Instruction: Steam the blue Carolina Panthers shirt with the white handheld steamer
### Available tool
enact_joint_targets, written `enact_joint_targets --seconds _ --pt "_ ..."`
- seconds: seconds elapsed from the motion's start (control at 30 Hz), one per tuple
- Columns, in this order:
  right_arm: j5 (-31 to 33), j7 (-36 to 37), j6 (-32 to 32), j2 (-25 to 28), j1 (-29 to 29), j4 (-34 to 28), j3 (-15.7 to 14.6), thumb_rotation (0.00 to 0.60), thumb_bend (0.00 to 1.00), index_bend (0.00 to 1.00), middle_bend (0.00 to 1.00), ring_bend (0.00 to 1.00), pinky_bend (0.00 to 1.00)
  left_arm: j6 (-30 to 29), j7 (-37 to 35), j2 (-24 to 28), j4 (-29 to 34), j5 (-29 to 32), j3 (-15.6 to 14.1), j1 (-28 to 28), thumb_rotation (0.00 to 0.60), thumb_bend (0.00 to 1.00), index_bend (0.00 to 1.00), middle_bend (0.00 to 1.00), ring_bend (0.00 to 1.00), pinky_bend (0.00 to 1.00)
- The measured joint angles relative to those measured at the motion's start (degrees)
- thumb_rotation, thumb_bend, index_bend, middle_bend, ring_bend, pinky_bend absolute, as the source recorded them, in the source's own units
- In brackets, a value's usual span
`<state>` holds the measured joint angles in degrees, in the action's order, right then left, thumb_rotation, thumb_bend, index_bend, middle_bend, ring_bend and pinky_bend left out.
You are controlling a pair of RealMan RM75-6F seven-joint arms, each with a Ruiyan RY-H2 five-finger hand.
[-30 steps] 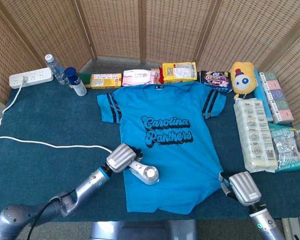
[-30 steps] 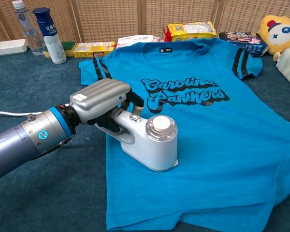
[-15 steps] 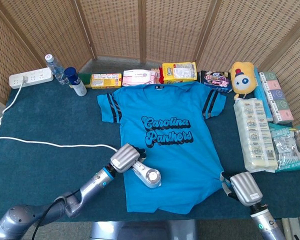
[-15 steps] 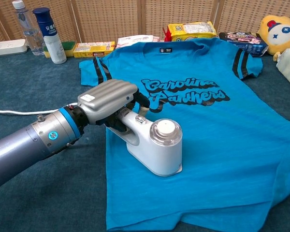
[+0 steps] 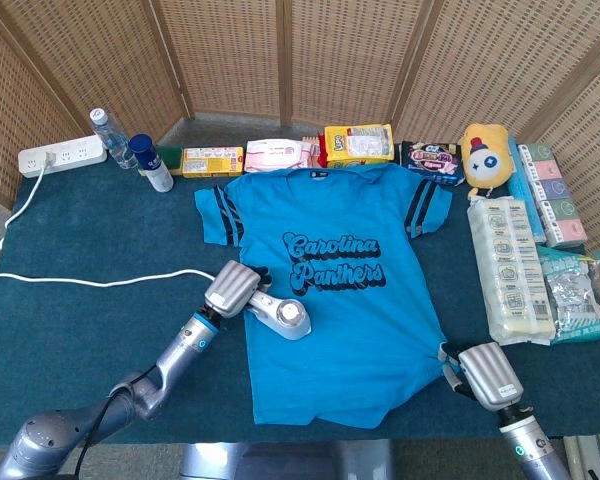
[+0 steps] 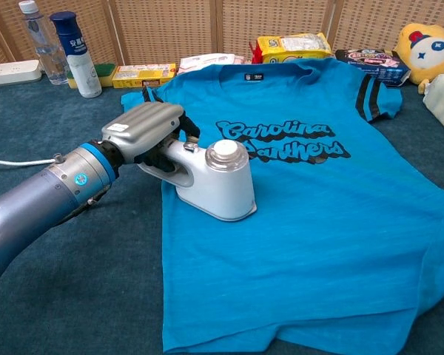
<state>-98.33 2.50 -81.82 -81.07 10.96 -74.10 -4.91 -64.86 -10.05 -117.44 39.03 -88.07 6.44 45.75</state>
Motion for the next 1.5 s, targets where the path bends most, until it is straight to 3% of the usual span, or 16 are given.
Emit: enact_joint_targets --seconds 0.23,0.77,1.5 --pt "0.1 -0.2 0.1 0.1 0.0 -0.2 0.0 0.600 0.60 0.69 0.68 0.73 0.81 0.3 -1.0 -1.1 -0.7 1.2 1.0 0.2 0.600 0.50 0.76 0.80 0.71 0.76" --pt "0.1 0.0 -0.4 0.3 -0.4 -0.2 -0.1 0.600 0.60 0.69 0.68 0.73 0.82 -3.5 0.6 1.7 8.9 -5.4 -4.3 0.4 0.600 0.49 0.76 0.80 0.71 0.76" --pt "-0.1 -0.2 -0.2 0.0 -0.2 -0.3 0.0 0.600 0.60 0.70 0.68 0.73 0.82 -2.6 0.7 3.4 4.9 -5.1 -4.9 0.0 0.600 0.49 0.76 0.80 0.71 0.76"
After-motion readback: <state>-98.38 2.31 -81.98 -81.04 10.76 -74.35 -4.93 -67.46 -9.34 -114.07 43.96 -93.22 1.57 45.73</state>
